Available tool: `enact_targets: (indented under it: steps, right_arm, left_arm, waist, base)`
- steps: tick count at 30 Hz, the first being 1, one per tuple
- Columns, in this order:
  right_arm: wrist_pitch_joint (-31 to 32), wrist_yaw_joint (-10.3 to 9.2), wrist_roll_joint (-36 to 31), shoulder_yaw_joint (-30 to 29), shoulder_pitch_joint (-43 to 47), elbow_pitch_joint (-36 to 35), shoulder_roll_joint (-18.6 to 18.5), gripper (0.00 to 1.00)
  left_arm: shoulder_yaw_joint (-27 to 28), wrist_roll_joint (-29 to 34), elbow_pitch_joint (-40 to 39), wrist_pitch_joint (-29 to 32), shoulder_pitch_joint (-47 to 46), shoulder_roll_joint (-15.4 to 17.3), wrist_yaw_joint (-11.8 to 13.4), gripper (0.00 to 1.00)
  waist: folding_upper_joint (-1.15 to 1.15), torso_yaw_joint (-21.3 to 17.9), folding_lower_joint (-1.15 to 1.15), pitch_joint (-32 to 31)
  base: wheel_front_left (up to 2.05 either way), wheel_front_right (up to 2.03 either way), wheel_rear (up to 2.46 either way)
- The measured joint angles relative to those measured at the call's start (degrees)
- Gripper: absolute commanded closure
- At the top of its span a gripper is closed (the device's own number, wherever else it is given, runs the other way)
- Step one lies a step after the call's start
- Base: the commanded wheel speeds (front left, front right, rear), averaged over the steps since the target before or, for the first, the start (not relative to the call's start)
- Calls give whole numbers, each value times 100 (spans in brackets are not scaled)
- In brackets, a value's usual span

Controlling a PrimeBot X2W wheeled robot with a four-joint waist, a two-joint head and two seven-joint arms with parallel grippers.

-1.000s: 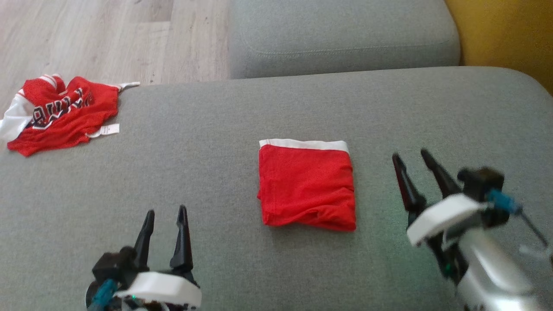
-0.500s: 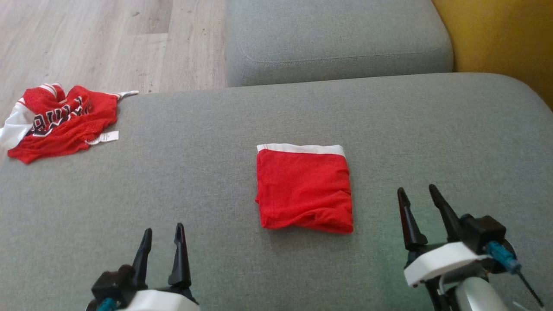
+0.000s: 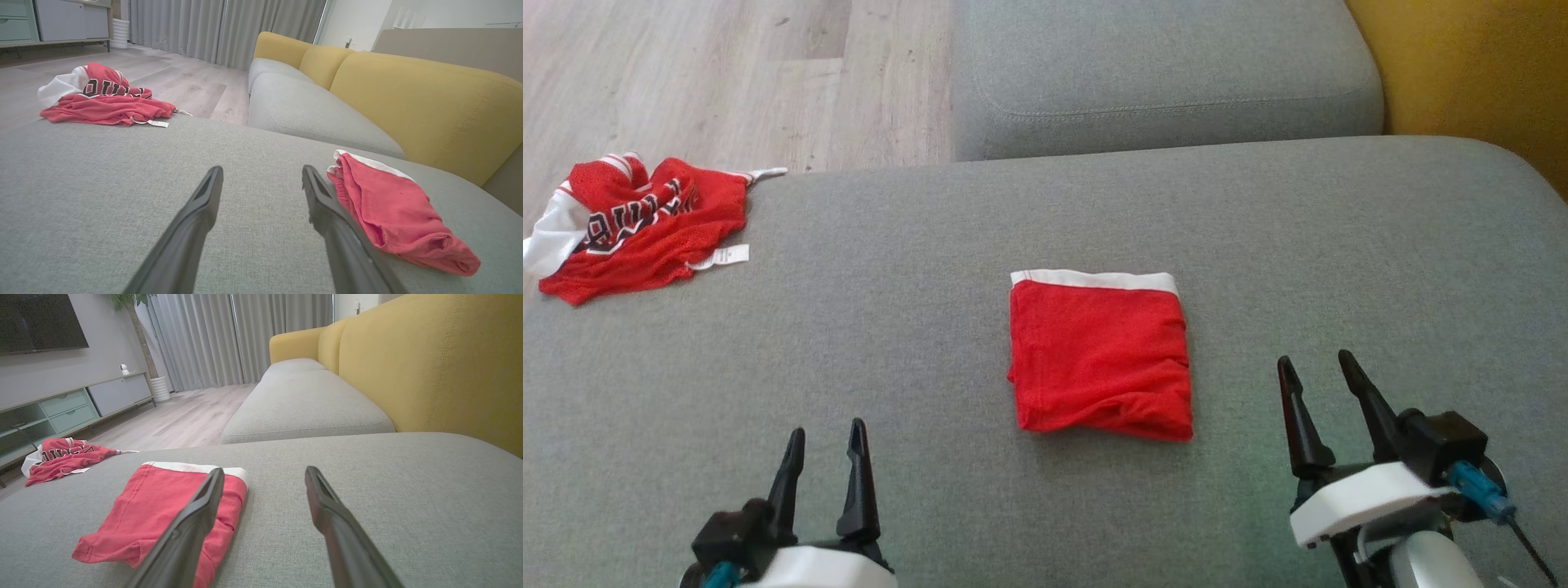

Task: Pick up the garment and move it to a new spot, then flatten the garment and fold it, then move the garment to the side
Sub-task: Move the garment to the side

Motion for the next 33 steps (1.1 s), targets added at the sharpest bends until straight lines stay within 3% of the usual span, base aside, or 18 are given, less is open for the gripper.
enact_targets:
  steps: [8, 17, 27, 33]
  right_arm:
    - [159, 0, -10, -220, -12, 47, 7, 0]
    - [1034, 0, -131, -545, -874, 381, 10, 0]
    - [1682, 0, -208, -800, -1624, 1907, 5, 0]
    - [1857, 0, 133, -593, -1909, 2780, -57, 0]
  left_arm:
    - [-1, 51, 13, 1, -3, -70, -45, 0]
    - [-29, 154, -67, 0, -38, -97, -77, 0]
    - [-110, 208, -132, 0, -214, -181, -98, 0]
    - [-100, 272, -124, 0, -258, -223, -144, 0]
  waist:
    - [0, 113, 0, 50]
    - [0, 485, 0, 177]
    - [0, 1136, 1, 519]
    - [0, 1495, 1, 798]
  base:
    - [0, 0, 0]
    - [0, 0, 0]
    - [0, 0, 0]
    - [0, 0, 0]
